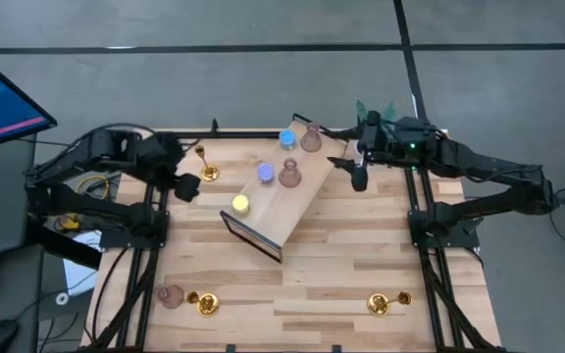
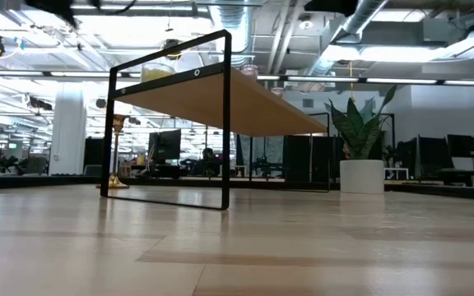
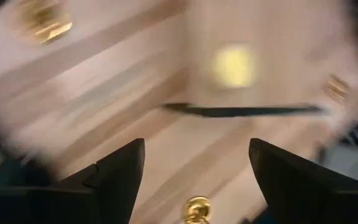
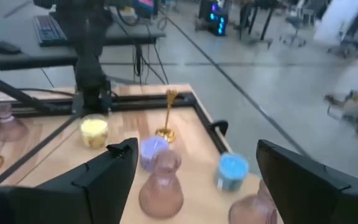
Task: Pick & Place candle stick holders
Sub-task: Put the glass candle holder on the shelf
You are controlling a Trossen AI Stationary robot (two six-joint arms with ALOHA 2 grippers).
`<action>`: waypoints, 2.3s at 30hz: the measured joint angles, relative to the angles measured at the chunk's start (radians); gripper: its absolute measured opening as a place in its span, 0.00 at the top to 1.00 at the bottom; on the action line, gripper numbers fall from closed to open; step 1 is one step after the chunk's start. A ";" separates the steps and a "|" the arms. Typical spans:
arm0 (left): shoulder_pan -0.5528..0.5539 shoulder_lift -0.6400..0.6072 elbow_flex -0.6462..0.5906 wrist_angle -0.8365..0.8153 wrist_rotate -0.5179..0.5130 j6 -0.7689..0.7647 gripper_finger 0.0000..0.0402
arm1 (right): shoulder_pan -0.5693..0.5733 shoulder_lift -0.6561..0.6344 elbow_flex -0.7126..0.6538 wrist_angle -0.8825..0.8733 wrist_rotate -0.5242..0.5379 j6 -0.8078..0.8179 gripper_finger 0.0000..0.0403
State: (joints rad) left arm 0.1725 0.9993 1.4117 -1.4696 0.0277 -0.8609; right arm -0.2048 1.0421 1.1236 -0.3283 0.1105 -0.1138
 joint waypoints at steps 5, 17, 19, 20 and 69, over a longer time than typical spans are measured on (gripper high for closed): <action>-0.110 -0.001 -0.012 -0.103 -0.034 -0.291 0.28 | 0.027 0.004 0.000 -0.067 0.022 0.055 0.21; -0.493 0.046 -0.236 -0.060 0.130 -0.677 0.28 | 0.083 0.077 -0.001 -0.145 0.021 0.089 0.21; -0.565 0.060 -0.261 -0.027 0.138 -0.729 0.28 | 0.088 0.077 -0.001 -0.147 0.021 0.089 0.21; -0.602 0.066 -0.271 -0.020 0.139 -0.756 0.28 | 0.087 0.077 -0.001 -0.149 0.021 0.089 0.21; -1.281 0.153 -0.681 0.598 0.047 -1.335 0.59 | 0.108 0.073 -0.001 -0.196 0.018 0.145 0.21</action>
State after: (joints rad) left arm -1.1088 1.1522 0.7302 -0.8718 0.0750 -2.1959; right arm -0.0971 1.1148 1.1229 -0.5247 0.1287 0.0308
